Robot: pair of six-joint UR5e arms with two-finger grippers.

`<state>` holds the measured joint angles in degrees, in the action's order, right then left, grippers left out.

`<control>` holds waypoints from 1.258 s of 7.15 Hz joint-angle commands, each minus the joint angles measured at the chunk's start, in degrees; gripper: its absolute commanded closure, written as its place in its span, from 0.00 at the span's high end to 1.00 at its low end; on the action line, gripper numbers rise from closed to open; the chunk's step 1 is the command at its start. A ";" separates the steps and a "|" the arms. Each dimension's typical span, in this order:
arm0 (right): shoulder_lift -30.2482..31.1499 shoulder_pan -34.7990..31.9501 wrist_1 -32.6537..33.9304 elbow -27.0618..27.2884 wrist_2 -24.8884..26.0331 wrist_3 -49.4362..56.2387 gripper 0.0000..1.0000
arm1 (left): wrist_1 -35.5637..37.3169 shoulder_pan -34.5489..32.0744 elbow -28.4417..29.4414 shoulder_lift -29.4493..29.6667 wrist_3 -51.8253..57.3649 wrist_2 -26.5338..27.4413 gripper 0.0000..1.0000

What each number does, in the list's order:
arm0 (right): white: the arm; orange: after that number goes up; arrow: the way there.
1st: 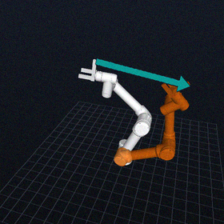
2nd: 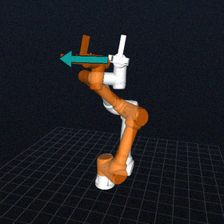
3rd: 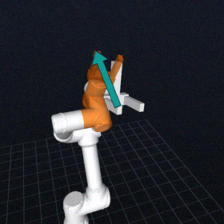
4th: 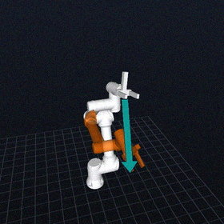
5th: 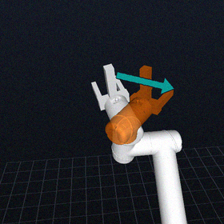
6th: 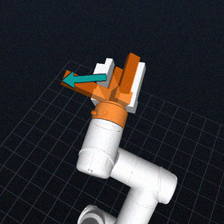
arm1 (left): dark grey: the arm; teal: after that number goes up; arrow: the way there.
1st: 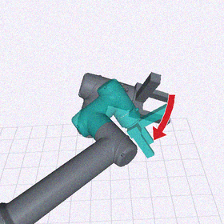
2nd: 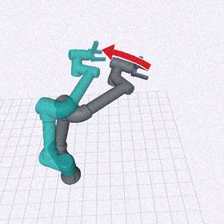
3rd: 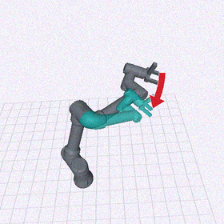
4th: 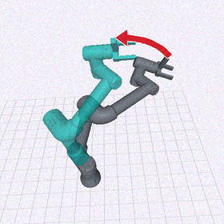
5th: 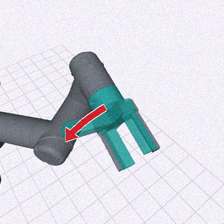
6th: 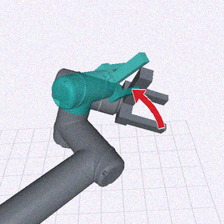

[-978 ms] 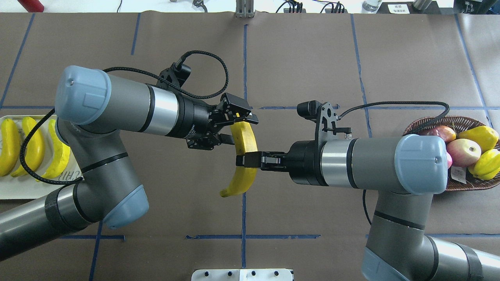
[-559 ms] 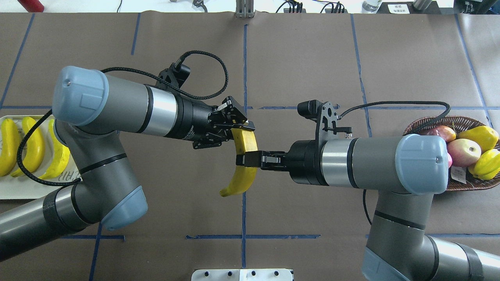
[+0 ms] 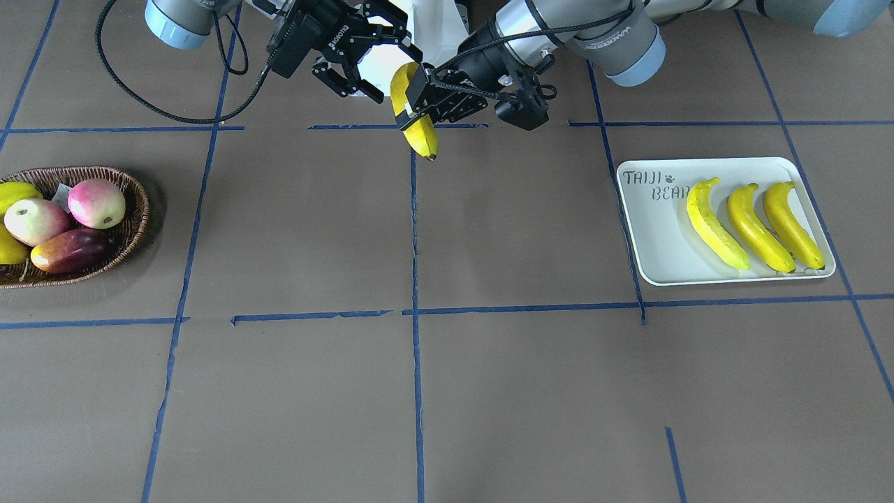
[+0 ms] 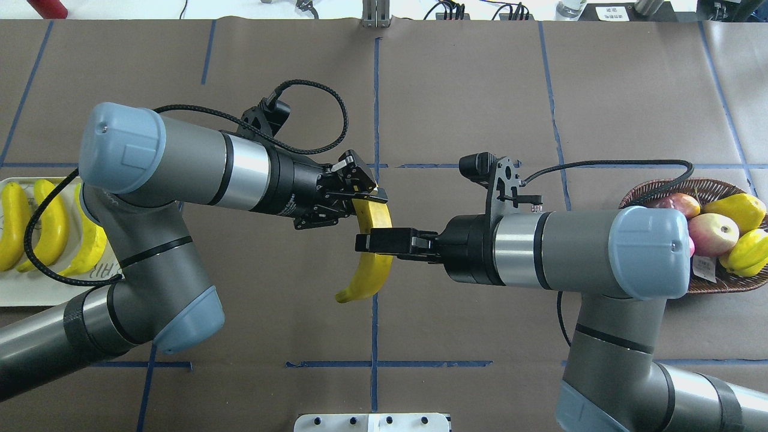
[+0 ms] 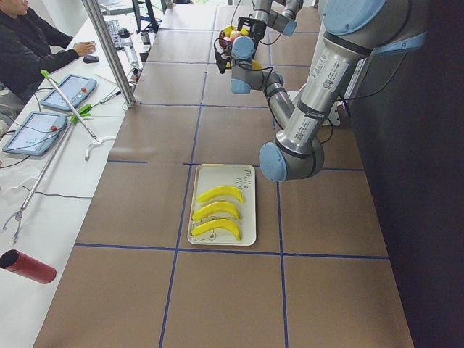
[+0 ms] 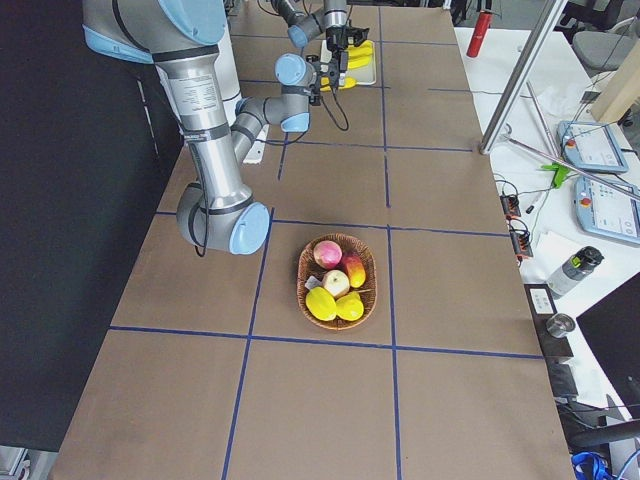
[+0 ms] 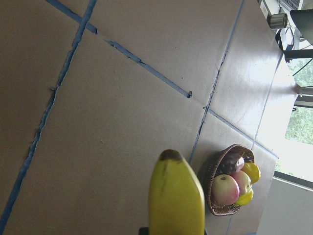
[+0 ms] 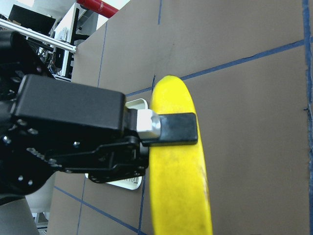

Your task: Transfer all bananas from basket to plate

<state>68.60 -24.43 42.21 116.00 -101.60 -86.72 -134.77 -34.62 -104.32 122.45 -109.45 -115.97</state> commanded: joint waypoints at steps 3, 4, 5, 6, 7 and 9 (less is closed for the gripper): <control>2.22 -0.97 0.77 2.56 -0.17 0.06 1.00 | 19.55 -10.01 0.01 -5.00 16.12 -5.84 0.00; 4.32 -1.06 0.86 3.53 -0.09 0.06 1.00 | 25.82 -12.21 0.08 -6.59 22.63 -5.41 0.00; 5.04 -1.32 0.86 3.71 -0.17 0.06 1.00 | 28.05 -13.45 0.87 -8.78 23.39 -4.97 0.00; 4.96 -1.76 0.95 3.62 -0.17 0.06 1.00 | 27.99 -13.90 1.22 -13.59 23.57 -4.35 0.00; 5.48 -2.46 0.95 3.62 -0.26 0.06 1.00 | 28.07 -14.07 2.01 -16.51 23.58 -4.17 0.00; 6.45 -3.08 0.95 3.45 -0.26 0.06 1.00 | 28.08 -14.69 5.60 -19.87 26.01 -0.76 0.00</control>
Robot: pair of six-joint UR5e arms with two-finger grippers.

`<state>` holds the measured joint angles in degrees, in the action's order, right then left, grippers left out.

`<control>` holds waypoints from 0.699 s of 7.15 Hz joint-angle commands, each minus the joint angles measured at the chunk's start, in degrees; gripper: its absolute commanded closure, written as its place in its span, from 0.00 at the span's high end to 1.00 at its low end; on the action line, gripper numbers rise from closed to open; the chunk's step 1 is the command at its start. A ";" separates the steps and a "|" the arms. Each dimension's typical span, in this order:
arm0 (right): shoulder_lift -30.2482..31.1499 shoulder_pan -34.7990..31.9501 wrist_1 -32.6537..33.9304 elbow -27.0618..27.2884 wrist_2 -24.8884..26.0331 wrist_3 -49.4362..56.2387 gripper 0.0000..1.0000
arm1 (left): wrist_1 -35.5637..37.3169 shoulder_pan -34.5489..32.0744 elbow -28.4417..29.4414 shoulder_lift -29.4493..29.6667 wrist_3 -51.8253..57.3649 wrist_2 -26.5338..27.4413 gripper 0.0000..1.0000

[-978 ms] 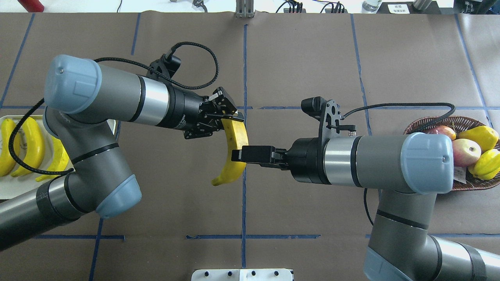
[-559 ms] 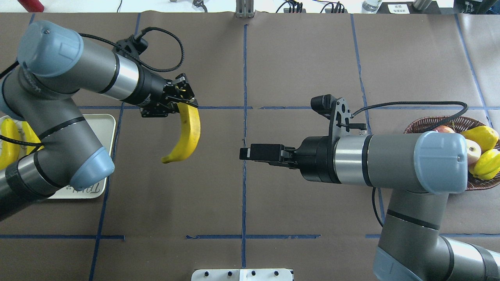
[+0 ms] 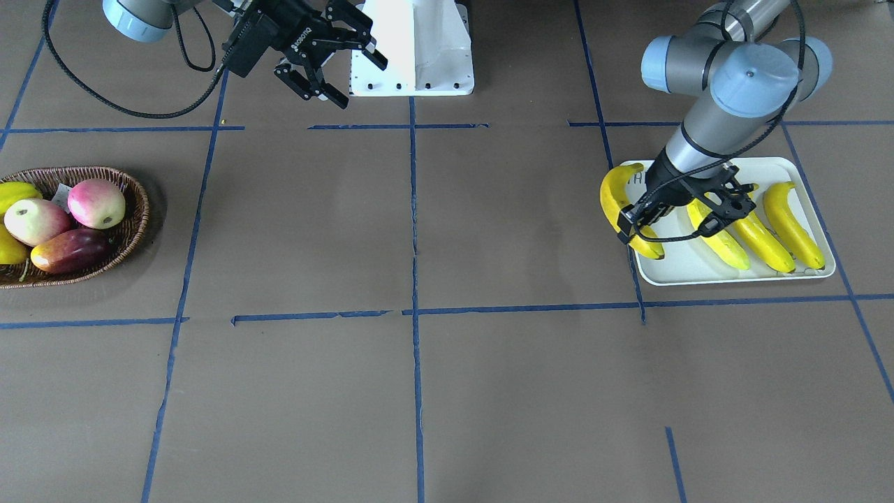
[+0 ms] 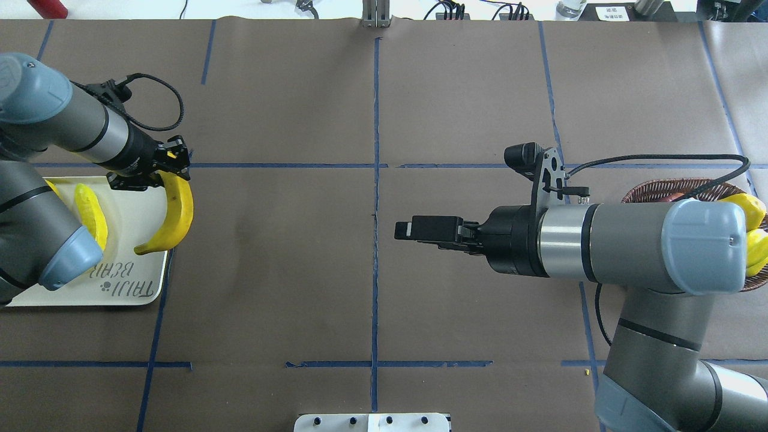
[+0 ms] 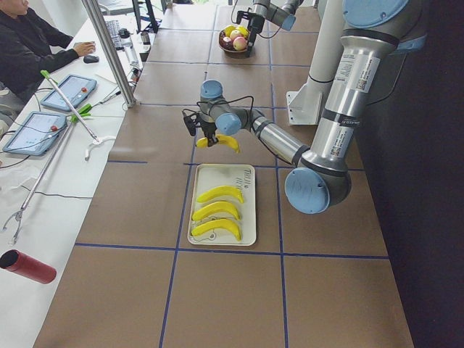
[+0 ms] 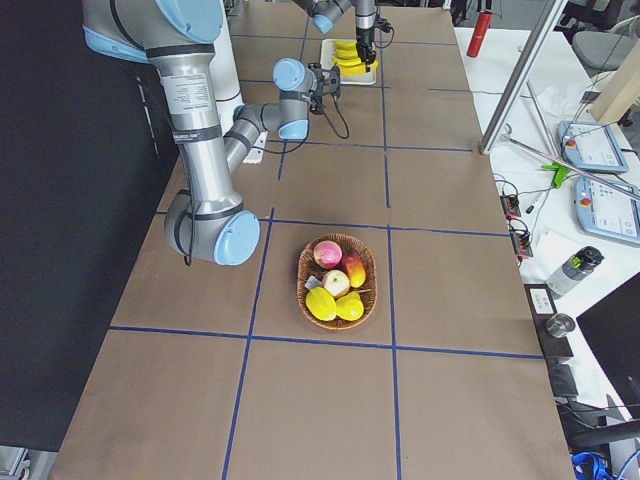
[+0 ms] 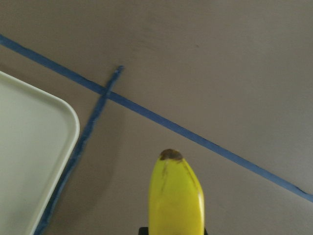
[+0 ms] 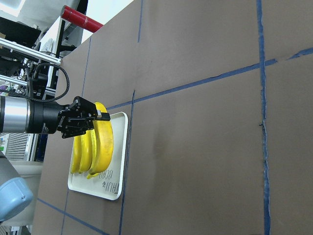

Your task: Transfer all bananas from basket to plate

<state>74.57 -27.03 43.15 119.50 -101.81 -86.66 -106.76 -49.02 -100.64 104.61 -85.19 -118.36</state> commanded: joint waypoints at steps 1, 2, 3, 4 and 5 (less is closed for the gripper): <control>0.49 -0.56 0.26 -0.06 0.04 0.00 1.00 | -0.46 -0.55 2.11 -5.44 6.74 2.51 0.00; 0.40 -1.00 1.40 0.20 -0.05 0.00 1.00 | -0.64 -0.55 2.12 -6.86 7.23 2.86 0.00; 0.49 -1.18 1.50 0.12 -0.05 0.00 0.99 | -0.73 -0.55 2.12 -7.66 7.23 2.78 0.04; 0.57 -1.79 1.93 0.12 -0.23 0.09 0.99 | -0.90 -0.21 2.12 -7.49 7.06 2.87 0.99; 0.49 -3.10 4.46 0.29 -0.84 0.44 1.00 | -0.90 -0.12 2.12 -6.80 6.62 2.87 1.00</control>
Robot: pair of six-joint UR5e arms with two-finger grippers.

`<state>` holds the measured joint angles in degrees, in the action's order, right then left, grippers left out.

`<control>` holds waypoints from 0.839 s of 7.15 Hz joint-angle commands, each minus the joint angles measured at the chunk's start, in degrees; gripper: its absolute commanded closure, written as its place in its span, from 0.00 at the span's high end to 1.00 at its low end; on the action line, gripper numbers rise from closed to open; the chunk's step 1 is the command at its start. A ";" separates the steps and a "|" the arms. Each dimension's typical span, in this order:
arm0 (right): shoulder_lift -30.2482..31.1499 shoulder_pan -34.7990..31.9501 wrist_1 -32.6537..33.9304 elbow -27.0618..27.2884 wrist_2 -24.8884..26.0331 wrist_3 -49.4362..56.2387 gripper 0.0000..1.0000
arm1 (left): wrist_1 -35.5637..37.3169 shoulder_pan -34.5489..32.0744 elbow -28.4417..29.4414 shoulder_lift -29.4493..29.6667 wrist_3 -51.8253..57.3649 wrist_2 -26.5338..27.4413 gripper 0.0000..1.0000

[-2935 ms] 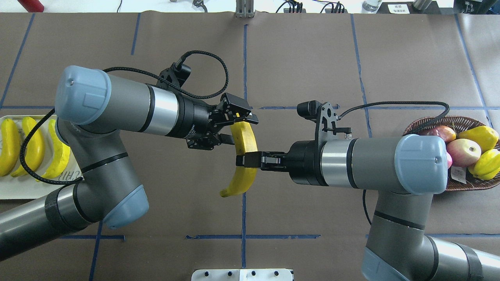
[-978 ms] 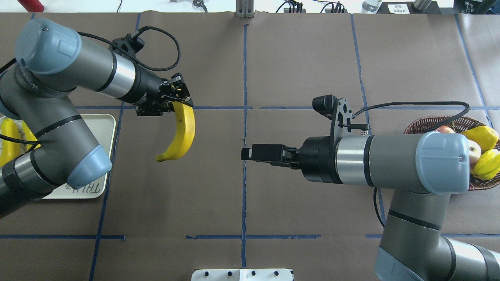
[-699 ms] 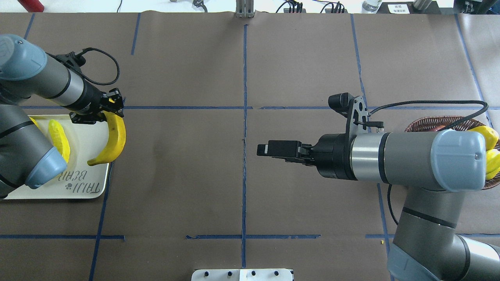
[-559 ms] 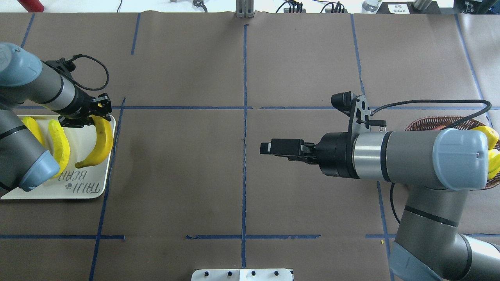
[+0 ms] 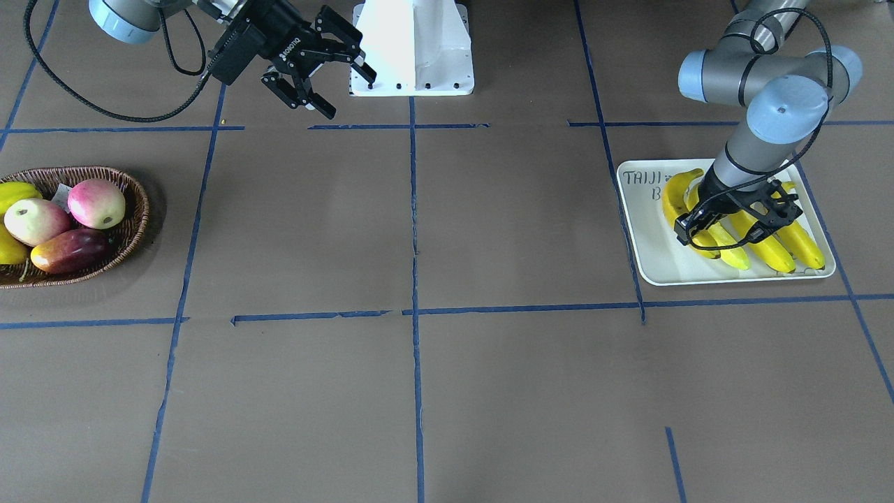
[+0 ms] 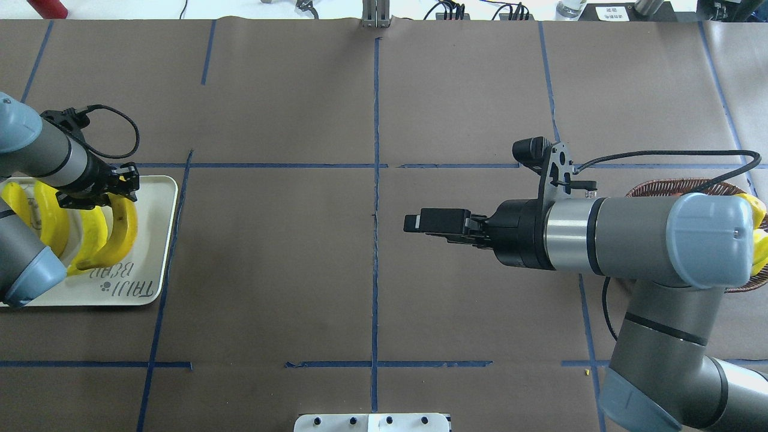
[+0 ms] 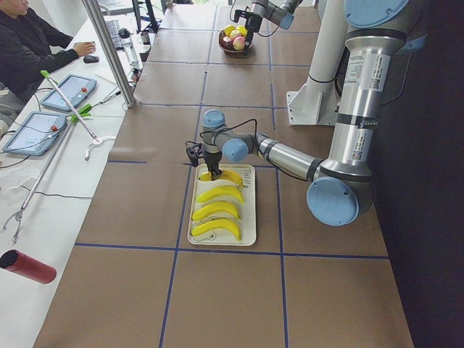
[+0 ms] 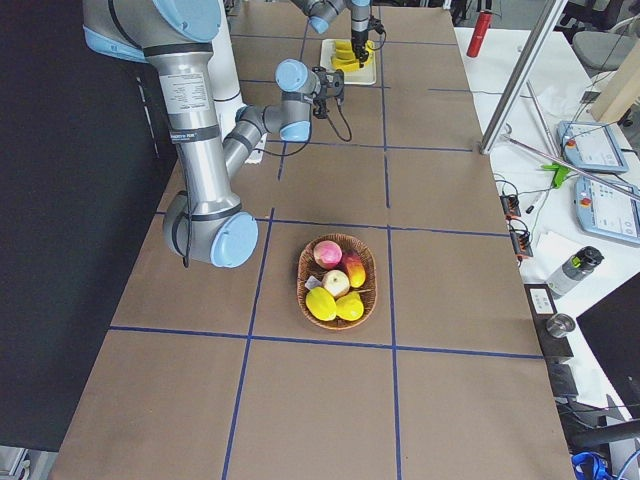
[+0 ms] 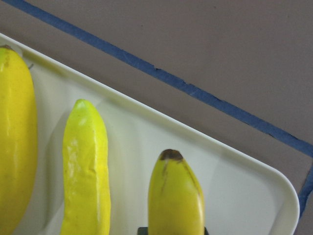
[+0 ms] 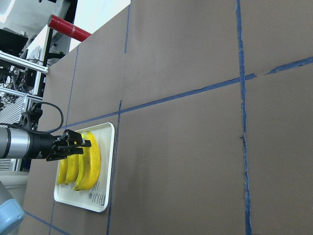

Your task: Transfer all bananas from basket to plate

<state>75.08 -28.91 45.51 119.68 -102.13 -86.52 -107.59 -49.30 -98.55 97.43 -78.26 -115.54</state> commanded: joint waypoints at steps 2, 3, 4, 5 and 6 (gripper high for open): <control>0.15 -8.57 12.17 0.11 -6.46 4.83 1.00 | -0.08 0.08 -2.16 0.56 -0.23 -0.04 1.00; 0.33 -14.19 22.50 0.03 -12.68 15.22 1.00 | 0.19 -0.27 -6.09 0.48 0.38 -0.39 1.00; 0.59 -17.81 30.96 -0.24 -15.09 25.33 1.00 | 0.97 -1.84 -9.09 0.21 2.39 -0.48 1.00; 2.33 -22.11 36.00 -0.50 -16.16 35.09 1.00 | 1.15 -3.85 -9.47 0.39 8.33 -0.56 1.00; 5.65 -27.98 38.05 -1.37 -18.35 45.80 1.00 | 1.94 -7.01 -9.21 0.04 13.78 -0.57 1.00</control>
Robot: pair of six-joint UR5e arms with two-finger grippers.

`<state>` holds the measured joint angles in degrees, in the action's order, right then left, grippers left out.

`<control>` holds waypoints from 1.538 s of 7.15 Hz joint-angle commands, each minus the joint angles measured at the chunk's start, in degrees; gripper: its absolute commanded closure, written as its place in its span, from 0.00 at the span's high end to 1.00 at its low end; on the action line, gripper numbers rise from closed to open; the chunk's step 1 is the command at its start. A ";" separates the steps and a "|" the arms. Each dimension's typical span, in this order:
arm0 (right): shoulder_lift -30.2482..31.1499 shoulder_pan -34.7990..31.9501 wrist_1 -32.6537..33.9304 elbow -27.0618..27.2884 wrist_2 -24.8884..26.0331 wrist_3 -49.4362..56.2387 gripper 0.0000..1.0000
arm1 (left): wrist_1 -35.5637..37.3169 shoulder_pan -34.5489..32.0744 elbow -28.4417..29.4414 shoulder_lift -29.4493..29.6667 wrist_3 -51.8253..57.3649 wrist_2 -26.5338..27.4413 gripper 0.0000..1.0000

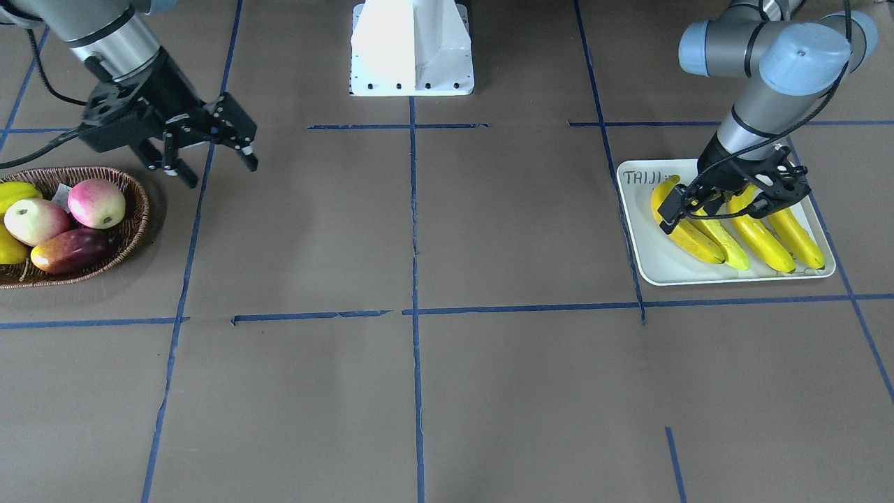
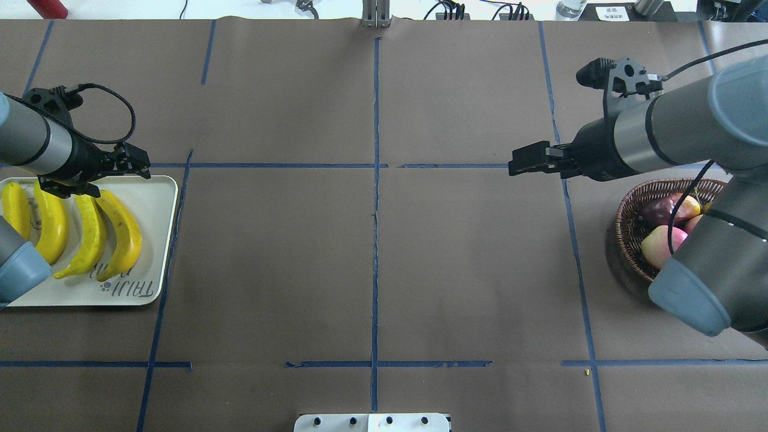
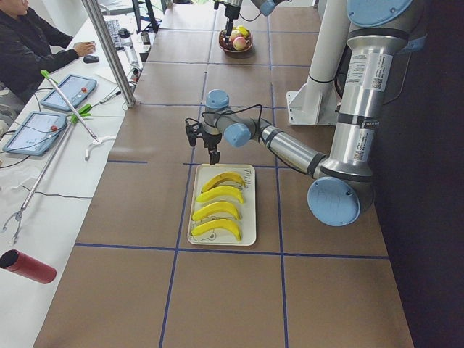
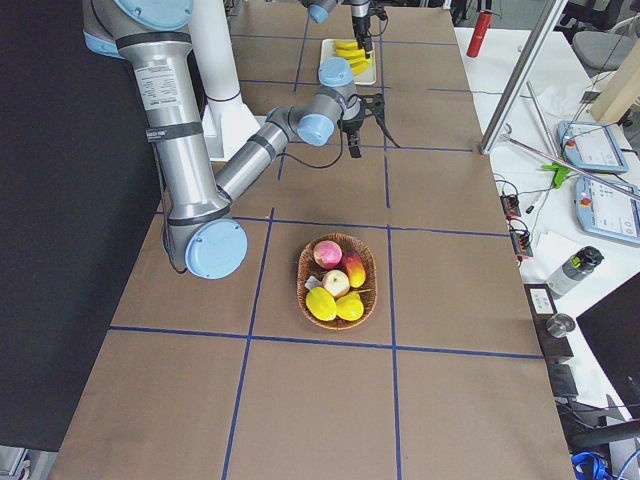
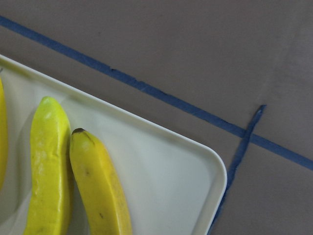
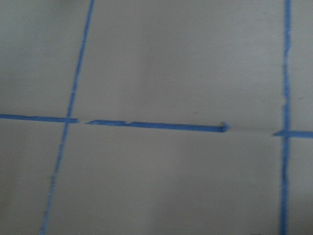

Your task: Transfer all bananas from basket to plate

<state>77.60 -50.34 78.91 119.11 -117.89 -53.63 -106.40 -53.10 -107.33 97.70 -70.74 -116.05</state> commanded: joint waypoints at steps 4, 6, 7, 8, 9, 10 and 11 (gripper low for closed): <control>8.27 -31.09 4.58 -21.85 -22.35 49.79 1.00 | 8.93 -24.28 4.04 -3.11 38.14 -11.44 1.00; 8.36 -34.81 4.23 -25.06 -23.79 51.18 1.00 | 9.10 -34.57 13.86 -4.36 60.60 -19.79 1.00; 8.45 -34.82 4.06 -24.72 -23.27 50.82 1.00 | 9.19 -37.40 18.34 -4.80 69.85 -21.22 1.00; 8.27 -35.26 4.05 -24.89 -20.04 50.82 1.00 | 9.28 -37.52 19.17 -6.46 72.64 -21.15 1.00; 8.71 -35.43 4.05 -24.11 -17.40 50.73 1.00 | 8.67 -37.69 19.09 -9.78 72.85 -21.06 1.00; 8.97 -35.44 4.14 -24.88 -17.29 50.73 1.00 | 8.49 -37.78 18.39 -11.55 72.76 -21.41 1.00; 9.84 -35.44 4.14 -24.63 -17.28 50.82 1.00 | 10.23 -37.87 17.78 -10.70 72.24 -21.33 1.00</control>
<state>86.65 -85.73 83.03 94.46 -135.65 -2.87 -97.35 -90.79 -88.98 87.36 1.61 -137.30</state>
